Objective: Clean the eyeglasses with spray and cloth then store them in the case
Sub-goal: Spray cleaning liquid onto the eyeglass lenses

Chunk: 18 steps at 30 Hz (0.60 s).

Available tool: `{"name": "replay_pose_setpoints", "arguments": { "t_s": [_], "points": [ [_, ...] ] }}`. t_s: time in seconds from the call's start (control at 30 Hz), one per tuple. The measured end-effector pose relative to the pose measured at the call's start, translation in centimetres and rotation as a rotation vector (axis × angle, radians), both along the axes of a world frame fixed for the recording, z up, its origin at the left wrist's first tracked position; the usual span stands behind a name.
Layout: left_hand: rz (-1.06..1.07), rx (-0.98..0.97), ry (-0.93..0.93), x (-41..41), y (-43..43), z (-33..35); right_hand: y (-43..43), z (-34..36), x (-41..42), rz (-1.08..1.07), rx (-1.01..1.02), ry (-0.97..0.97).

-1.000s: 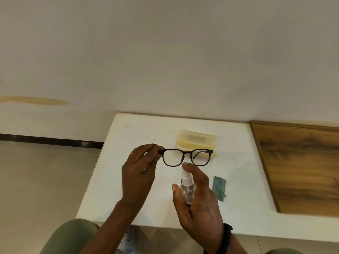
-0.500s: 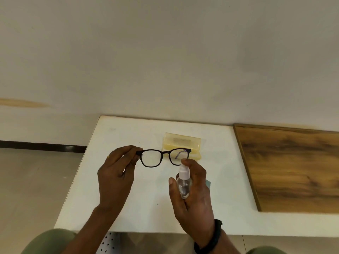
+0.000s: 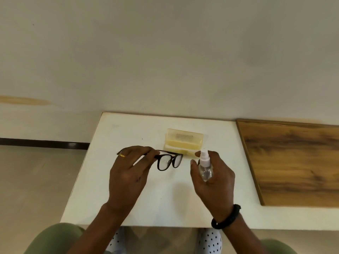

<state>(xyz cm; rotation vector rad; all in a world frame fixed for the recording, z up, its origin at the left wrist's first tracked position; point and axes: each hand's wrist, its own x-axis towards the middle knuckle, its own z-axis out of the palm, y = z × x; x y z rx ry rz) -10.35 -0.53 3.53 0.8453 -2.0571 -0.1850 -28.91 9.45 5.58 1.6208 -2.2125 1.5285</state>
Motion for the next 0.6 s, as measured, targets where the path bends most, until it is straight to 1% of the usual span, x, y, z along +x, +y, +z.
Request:
{"name": "replay_pose_setpoints", "arguments": {
  "t_s": [0.07,0.13,0.27,0.43,0.6],
  "points": [
    [-0.033,-0.052,-0.029,-0.3,0.4,0.2,-0.1,-0.1,-0.9,-0.007,0.008,-0.008],
    [-0.05,-0.075,-0.039,-0.3,0.7,0.3,-0.1,-0.5,-1.4,0.041,0.036,-0.017],
    [-0.077,-0.079,-0.032,-0.3,1.1,0.7,-0.1,-0.9,-1.0,0.156,0.098,-0.053],
    [-0.081,-0.079,-0.023,-0.6,1.6,1.1,-0.4,-1.8,-0.6,0.179,0.164,-0.051],
    [-0.084,-0.107,-0.016,-0.5,1.7,1.3,-0.5,-1.9,-0.2,0.219,0.133,-0.038]
  ]
}}
